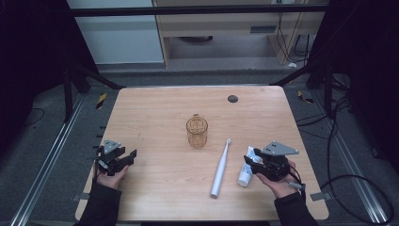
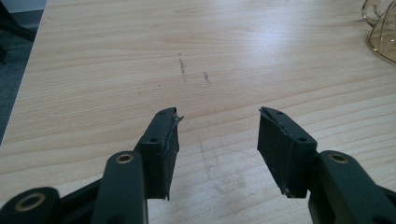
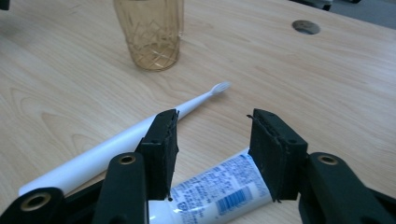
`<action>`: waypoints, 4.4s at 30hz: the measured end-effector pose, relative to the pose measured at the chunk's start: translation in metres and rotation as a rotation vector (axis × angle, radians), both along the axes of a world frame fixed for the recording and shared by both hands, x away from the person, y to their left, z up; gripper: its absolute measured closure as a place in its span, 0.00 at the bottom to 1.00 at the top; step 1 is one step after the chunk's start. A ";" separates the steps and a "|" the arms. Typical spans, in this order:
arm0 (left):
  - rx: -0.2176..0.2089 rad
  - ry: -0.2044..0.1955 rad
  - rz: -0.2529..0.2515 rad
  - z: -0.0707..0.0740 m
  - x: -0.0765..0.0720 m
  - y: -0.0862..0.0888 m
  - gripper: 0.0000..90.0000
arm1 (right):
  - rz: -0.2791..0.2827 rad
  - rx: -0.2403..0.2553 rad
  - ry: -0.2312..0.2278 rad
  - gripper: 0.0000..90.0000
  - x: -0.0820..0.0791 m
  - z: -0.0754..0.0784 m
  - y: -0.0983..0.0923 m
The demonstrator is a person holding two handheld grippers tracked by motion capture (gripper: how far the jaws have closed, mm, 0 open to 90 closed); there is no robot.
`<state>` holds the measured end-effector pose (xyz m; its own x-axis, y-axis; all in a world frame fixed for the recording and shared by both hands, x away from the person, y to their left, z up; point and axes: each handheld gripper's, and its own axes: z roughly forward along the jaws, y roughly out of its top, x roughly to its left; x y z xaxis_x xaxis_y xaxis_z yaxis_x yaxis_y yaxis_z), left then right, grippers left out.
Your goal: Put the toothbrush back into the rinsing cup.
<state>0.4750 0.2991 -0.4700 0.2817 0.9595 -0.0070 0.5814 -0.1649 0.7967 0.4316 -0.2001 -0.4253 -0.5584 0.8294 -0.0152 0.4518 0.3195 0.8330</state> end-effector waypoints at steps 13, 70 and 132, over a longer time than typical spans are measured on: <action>0.020 0.035 -0.024 0.001 0.000 -0.005 0.61 | 0.022 -0.011 0.032 0.70 0.010 -0.009 0.024; 0.056 0.056 -0.087 0.001 -0.001 -0.015 0.82 | -0.035 -0.131 0.195 1.00 0.052 -0.052 0.080; 0.067 0.064 -0.096 0.000 0.002 -0.015 0.73 | -0.051 0.007 0.177 0.83 0.035 -0.007 0.045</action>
